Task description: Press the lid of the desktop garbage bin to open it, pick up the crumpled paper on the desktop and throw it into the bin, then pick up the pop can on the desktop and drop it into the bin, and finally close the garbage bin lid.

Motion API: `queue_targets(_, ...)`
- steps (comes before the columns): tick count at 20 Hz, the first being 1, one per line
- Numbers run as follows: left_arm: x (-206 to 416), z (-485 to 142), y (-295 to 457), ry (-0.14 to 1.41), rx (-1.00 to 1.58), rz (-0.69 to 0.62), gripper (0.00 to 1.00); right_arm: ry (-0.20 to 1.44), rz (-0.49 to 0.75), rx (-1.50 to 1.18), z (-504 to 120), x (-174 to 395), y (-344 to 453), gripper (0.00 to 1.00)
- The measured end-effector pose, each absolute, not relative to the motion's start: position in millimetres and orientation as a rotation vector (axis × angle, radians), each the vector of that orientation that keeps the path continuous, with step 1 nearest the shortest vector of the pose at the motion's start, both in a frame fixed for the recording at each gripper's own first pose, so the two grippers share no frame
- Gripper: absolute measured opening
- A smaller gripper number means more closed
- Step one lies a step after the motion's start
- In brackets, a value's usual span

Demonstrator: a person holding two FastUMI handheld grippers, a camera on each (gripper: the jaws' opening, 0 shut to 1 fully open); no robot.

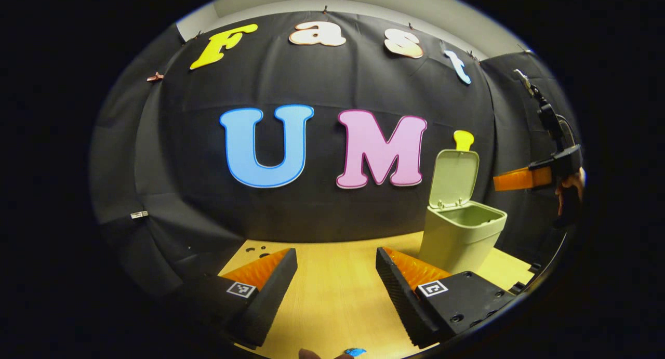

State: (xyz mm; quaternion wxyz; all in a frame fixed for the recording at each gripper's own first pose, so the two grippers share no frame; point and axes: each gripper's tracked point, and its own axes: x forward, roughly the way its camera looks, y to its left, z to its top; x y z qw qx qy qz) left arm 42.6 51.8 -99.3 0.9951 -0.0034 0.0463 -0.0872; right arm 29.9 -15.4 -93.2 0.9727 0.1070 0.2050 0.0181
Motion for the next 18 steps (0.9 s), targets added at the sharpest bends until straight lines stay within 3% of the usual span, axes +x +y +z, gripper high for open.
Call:
queue_targets(4,27.5,-152.4,51.6,0.189,0.009,-0.214,0.97,0.404,0.040,0.214,-94.7,20.9,-12.0,0.62)
queue_targets(8,12.0,-216.7,42.8,0.331,0.002,-0.253,0.98,0.407,0.033,0.222,-97.2,14.3,-12.1,0.73)
queue_targets(18,-25.1,-355.7,19.6,0.644,0.033,-0.292,0.95,0.476,0.025,0.219,-119.3,-6.2,-17.8,0.76)
